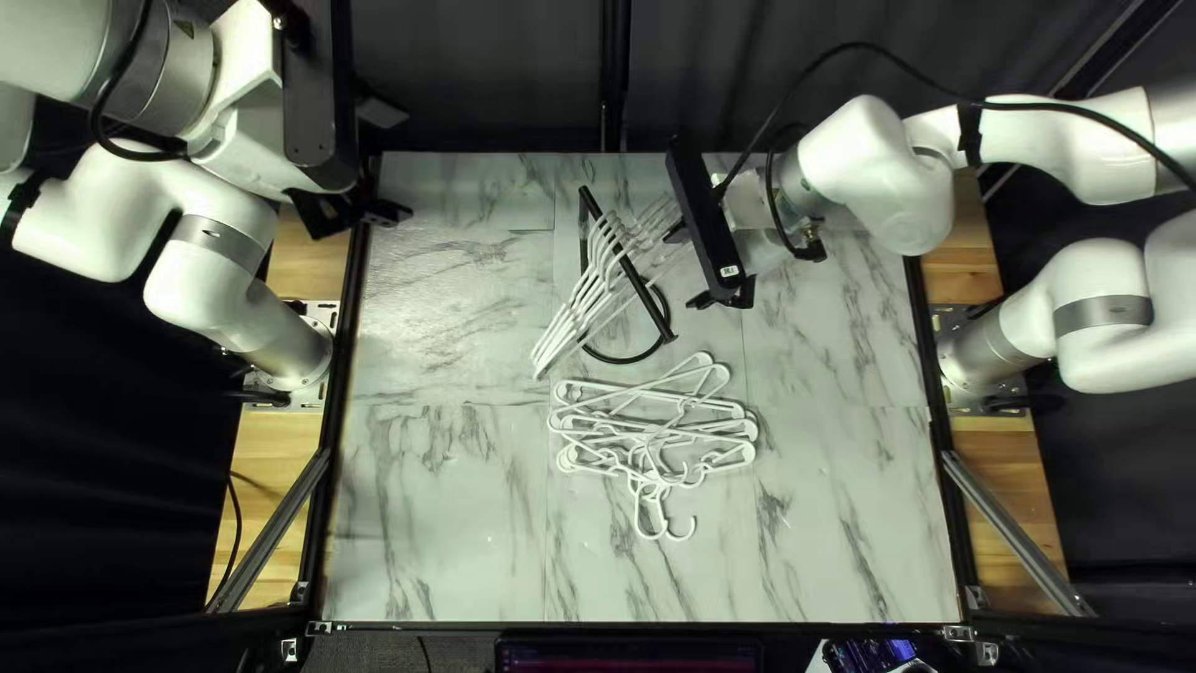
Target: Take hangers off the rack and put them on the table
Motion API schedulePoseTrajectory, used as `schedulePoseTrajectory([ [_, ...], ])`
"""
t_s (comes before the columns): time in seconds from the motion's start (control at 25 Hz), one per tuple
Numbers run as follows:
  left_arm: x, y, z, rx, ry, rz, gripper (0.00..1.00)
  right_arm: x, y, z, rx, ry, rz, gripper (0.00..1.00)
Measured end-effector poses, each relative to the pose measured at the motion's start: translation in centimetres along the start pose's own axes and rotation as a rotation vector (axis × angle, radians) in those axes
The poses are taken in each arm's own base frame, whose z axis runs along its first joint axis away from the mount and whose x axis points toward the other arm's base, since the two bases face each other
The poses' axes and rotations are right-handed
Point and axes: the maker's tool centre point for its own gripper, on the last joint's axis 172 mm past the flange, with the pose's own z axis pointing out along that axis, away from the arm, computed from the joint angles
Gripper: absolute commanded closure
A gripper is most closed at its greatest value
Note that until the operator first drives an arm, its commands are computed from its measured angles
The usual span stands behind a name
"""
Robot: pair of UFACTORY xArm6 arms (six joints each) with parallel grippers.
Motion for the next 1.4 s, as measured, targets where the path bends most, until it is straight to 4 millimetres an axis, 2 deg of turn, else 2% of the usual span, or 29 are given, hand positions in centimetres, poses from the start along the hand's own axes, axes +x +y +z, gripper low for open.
schedulePoseTrajectory([
  [0.36,0.0,0.0,0.0,0.000,0.000,0.000,0.00,0.3,-0.1,-1.2,-0.016,0.015,0.000,1.00],
  [0.64,0.0,0.0,0.0,0.000,0.000,0.000,0.00,1.5,-2.0,-2.7,-0.041,0.038,-0.004,1.00],
  [1.04,0.0,0.0,0.0,0.000,0.000,0.000,0.00,3.7,-6.8,-4.3,-0.106,0.062,-0.013,1.00],
  [1.24,0.0,0.0,0.0,0.000,0.000,0.000,0.00,4.7,-10.2,-4.3,-0.149,0.068,-0.022,1.00],
  [1.4,0.0,0.0,0.0,0.000,0.000,0.000,0.00,4.6,-12.9,-3.6,-0.174,0.063,-0.018,1.00],
])
